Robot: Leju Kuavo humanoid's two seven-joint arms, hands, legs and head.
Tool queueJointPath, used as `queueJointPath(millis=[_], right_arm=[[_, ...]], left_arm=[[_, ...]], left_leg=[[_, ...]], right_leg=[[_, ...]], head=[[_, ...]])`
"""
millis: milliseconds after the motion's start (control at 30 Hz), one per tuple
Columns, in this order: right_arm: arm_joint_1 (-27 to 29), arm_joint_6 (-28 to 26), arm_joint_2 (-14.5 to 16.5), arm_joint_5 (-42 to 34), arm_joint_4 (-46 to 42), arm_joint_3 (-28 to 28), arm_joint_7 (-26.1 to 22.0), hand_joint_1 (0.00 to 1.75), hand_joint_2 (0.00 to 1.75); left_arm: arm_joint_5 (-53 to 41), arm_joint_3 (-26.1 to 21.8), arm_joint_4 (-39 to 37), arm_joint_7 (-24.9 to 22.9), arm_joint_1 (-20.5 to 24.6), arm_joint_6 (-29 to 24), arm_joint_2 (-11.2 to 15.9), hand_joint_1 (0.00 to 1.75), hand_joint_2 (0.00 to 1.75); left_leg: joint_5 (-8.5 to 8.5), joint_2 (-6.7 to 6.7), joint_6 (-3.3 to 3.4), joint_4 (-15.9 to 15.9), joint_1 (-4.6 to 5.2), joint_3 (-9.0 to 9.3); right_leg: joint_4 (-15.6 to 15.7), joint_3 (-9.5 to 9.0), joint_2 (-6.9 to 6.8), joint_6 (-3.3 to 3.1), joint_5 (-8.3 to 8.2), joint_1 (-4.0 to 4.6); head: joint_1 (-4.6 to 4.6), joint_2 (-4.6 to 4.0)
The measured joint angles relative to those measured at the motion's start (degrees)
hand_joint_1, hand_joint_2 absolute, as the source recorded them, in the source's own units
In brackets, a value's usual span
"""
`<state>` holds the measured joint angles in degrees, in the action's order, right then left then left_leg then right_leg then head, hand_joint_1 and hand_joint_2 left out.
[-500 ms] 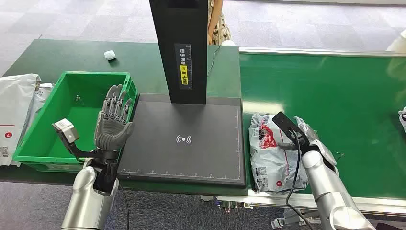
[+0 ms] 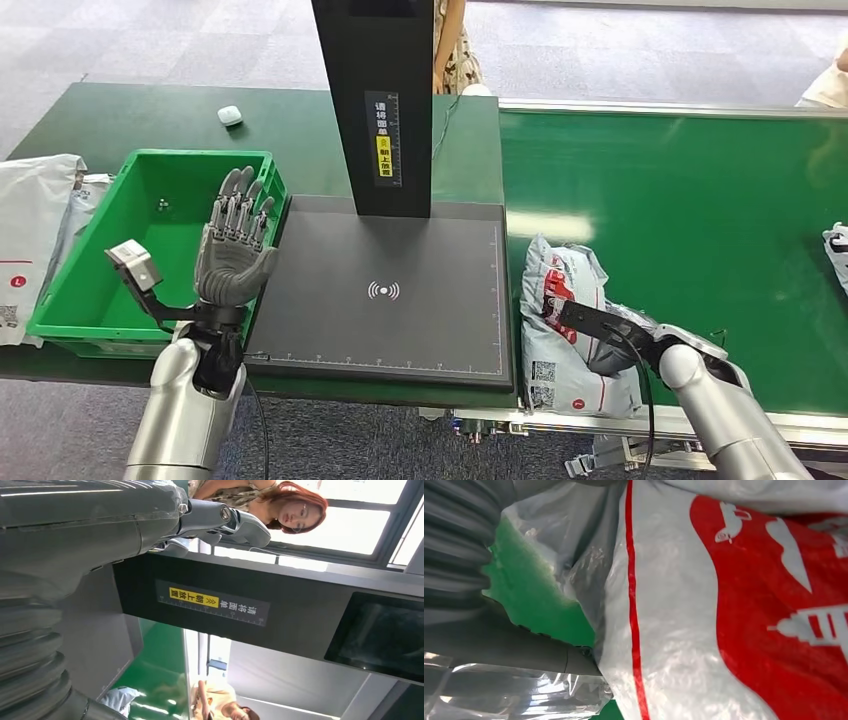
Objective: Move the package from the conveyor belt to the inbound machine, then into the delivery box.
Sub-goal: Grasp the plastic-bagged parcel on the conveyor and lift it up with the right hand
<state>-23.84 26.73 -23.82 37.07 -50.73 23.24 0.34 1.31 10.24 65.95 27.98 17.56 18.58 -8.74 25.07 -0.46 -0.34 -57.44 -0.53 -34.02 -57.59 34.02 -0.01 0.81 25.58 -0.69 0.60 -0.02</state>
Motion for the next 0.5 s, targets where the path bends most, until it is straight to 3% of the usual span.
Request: queueJointPath(millis=[267, 300, 400, 433, 500], right_arm=[[-1.1, 2.1, -2.4, -2.0, -1.4, 5.5, -1.6, 0.00, 1.75], [-1.8, 2.8, -2.4, -2.7, -1.0, 6.8, -2.3, 0.15, 1.75], [-3.5, 4.0, -2.5, -4.9, 0.2, 10.7, -4.4, 1.45, 1.75], [-3.9, 4.1, -2.5, -5.6, 0.5, 11.8, -4.8, 1.74, 1.75], [-4.4, 3.6, -2.5, -6.7, 0.7, 13.8, -5.1, 1.75, 1.75]], left_arm=[[0.2, 0.5, -1.0, 0.0, 0.7, -0.1, 0.3, 0.00, 1.75], [0.3, 0.7, -1.1, -0.1, 0.9, -0.1, 0.3, 0.00, 1.75], [0.6, 1.2, -1.5, -0.2, 1.4, -0.2, 0.4, 0.00, 1.75], [0.7, 1.3, -1.5, -0.2, 1.4, -0.4, 0.4, 0.00, 1.75], [0.9, 1.6, -1.6, -0.3, 1.5, -0.6, 0.4, 0.00, 1.75]], left_leg=[[-0.01, 0.02, -0.02, 0.0, 0.00, -0.01], [-0.01, 0.04, -0.02, 0.0, -0.01, 0.00], [-0.01, 0.06, -0.02, 0.0, -0.01, 0.01], [0.00, 0.07, -0.02, 0.0, -0.01, 0.02], [0.00, 0.09, -0.03, 0.0, -0.01, 0.04]], right_leg=[[0.0, 0.00, 0.03, -0.01, 0.00, 0.04], [0.0, 0.00, 0.05, -0.01, 0.00, 0.05], [0.0, -0.01, 0.08, -0.01, 0.00, 0.07], [0.0, -0.01, 0.08, -0.01, 0.00, 0.07], [0.0, -0.02, 0.11, -0.02, -0.01, 0.09]], head=[[0.01, 0.00], [0.01, 0.00], [0.00, 0.00], [0.00, 0.00], [0.00, 0.00]])
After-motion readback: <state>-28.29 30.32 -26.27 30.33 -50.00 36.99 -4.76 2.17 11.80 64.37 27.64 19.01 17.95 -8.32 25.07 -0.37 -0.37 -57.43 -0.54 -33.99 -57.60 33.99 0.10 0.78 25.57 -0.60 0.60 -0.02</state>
